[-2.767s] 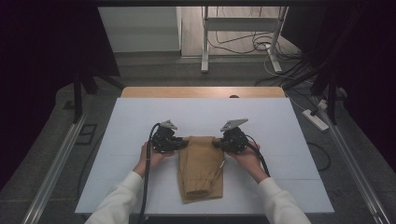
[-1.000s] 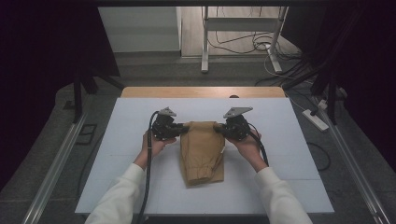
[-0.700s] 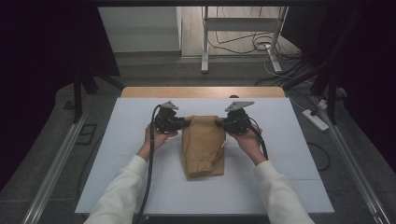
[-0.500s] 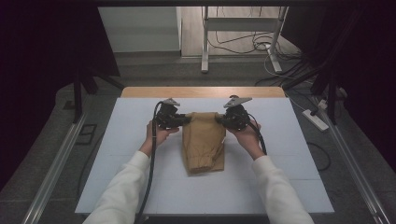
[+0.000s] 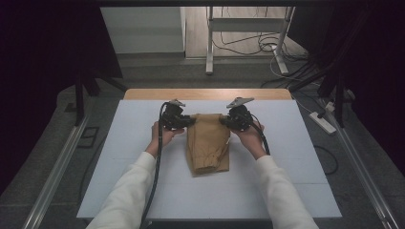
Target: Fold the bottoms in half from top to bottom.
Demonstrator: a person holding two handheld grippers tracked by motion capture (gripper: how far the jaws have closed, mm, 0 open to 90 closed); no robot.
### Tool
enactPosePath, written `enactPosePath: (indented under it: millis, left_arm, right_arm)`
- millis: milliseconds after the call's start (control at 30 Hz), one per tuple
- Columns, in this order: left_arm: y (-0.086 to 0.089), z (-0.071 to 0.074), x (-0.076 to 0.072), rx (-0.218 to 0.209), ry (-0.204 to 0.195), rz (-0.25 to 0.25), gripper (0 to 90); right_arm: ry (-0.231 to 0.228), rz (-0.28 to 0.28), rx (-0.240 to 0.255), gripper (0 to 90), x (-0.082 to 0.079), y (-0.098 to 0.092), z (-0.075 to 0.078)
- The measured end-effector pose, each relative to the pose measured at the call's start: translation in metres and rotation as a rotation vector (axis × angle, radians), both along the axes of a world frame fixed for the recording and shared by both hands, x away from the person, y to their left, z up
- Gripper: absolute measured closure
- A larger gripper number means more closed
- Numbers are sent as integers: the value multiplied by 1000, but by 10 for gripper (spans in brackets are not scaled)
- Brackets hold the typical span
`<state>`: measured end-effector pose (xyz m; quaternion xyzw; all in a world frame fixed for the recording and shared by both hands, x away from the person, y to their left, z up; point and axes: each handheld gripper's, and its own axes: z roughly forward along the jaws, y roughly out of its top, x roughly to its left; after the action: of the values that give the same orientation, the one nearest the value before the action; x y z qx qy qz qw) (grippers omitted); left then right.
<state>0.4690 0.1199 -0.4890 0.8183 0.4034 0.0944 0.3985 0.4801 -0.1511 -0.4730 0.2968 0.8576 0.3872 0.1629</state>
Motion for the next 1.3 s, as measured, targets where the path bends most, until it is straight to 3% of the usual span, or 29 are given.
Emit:
enactPosePath:
  millis: [100, 167, 500, 733, 1100, 1167, 1300]
  left_arm:
    - [-2, 2, -1, 11, 4, 25, 377]
    - [-1, 4, -3, 16, 8, 20, 295]
    - [3, 11, -19, -1, 1, -48, 331]
    - [8, 8, -39, 19, -16, -83, 332]
    - [18, -5, -63, 17, 0, -87, 330]
    - [18, -6, -67, 25, 0, -87, 330]
    - [20, 0, -76, 15, -18, -88, 329]
  right_arm:
    - [-31, -48, -2, 523, 0, 0, -1]
    - [-25, -68, 42, 462, -1, -3, 1]
    - [26, 2, 81, 437, -10, -6, 5]
    - [58, 34, 96, 414, -22, -12, 0]
    - [64, 56, 92, 415, -48, -26, -11]
    - [60, 63, 64, 413, -52, -27, -9]
    - [64, 72, 90, 413, -60, -30, -5]
